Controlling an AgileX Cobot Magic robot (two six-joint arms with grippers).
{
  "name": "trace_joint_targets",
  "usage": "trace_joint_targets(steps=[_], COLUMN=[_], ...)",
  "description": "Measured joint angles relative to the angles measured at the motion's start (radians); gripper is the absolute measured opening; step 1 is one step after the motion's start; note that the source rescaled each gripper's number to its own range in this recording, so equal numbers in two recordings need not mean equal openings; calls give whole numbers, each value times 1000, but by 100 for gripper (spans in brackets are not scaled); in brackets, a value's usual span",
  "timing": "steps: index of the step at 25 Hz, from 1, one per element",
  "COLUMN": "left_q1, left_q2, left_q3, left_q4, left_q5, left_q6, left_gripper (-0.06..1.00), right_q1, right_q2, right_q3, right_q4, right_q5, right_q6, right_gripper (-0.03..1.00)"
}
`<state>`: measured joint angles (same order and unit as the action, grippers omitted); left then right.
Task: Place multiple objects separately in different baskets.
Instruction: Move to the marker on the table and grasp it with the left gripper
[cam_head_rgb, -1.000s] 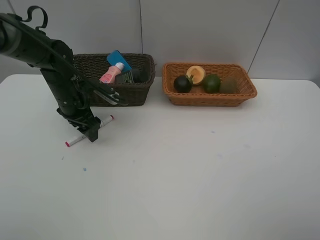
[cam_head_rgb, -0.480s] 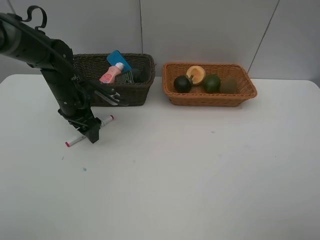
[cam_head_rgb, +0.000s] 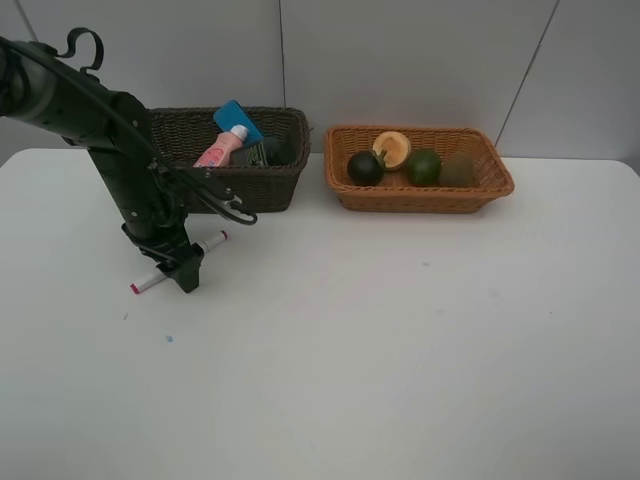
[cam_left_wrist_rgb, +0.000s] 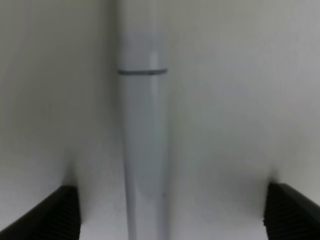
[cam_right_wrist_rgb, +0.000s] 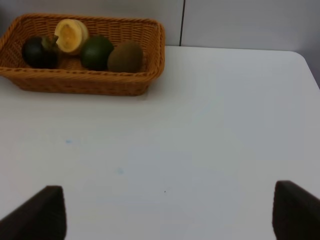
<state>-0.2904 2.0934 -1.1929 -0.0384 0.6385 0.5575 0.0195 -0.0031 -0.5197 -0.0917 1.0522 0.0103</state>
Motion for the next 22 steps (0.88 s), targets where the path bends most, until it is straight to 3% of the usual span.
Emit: trace_joint_targets(steps=[10,14,17,20,21,22], left_q1=[0,0,0,0,0,0], left_q2=[3,3,3,3,3,3], left_q3=[0,0,0,0,0,0], left_q4=[0,0,0,0,0,0], left_q5=[-8,-8,-11,-13,-12,-12], left_q6=[6,6,6,6,8,9], left_gripper=[95,83,60,10,0,1], right_q1=[0,0,0,0,0,0], right_q2=[0,0,0,0,0,0], right_q3=[0,0,0,0,0,0], right_q4=[0,0,0,0,0,0], right_q5=[0,0,0,0,0,0], right_q6=[0,0,0,0,0,0], right_gripper=[100,100,100,100,100,100])
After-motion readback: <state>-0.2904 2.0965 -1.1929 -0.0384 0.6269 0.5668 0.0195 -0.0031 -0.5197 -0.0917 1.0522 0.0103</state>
